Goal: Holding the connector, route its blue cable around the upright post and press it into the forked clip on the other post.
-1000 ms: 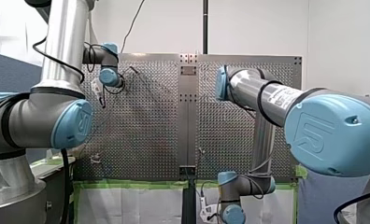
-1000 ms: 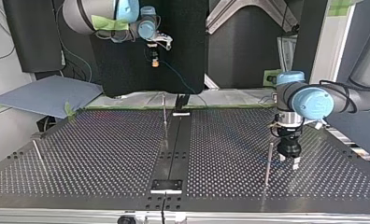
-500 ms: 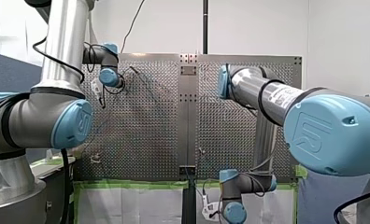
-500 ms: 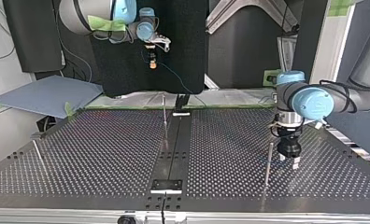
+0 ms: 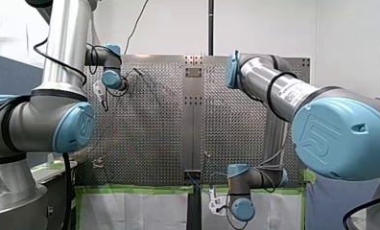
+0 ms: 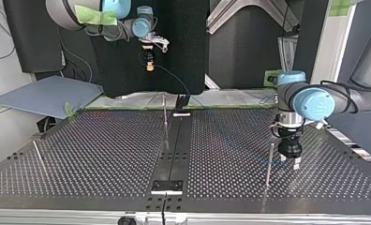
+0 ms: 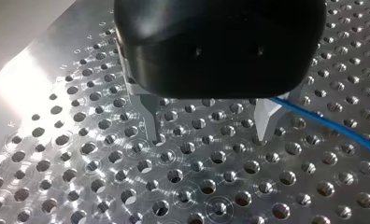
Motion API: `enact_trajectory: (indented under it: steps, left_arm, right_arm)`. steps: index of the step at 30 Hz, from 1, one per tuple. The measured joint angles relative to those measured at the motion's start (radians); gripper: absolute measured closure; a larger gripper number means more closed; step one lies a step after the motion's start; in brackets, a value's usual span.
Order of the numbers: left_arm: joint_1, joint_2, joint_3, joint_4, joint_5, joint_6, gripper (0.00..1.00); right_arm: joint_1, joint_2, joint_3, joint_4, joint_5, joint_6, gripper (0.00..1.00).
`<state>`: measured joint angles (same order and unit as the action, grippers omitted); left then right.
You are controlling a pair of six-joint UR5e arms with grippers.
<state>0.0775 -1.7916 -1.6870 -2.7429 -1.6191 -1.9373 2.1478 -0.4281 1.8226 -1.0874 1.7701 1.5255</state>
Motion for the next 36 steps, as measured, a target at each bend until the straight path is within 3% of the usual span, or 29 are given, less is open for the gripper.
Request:
enact_trajectory:
  steps: [13,24,31,36]
  left_arm:
    - [0.001,0.000,0.000,-0.001,0.000,-0.003,0.00]
    - [0.002,0.000,0.000,-0.009,-0.001,-0.005,0.00]
    - [0.002,0.001,0.000,-0.014,-0.001,-0.004,0.00]
    - [0.002,0.000,0.000,-0.018,-0.002,-0.003,0.00]
  right_arm:
    - [-0.007,-0.074,0.085,-0.065,0.017,0.004,1.00]
    - [-0.018,-0.164,0.175,-0.152,0.033,0.007,1.00]
    - [-0.024,-0.225,0.212,-0.168,0.034,0.009,1.00]
    - [-0.026,-0.239,0.216,-0.173,0.031,0.011,1.00]
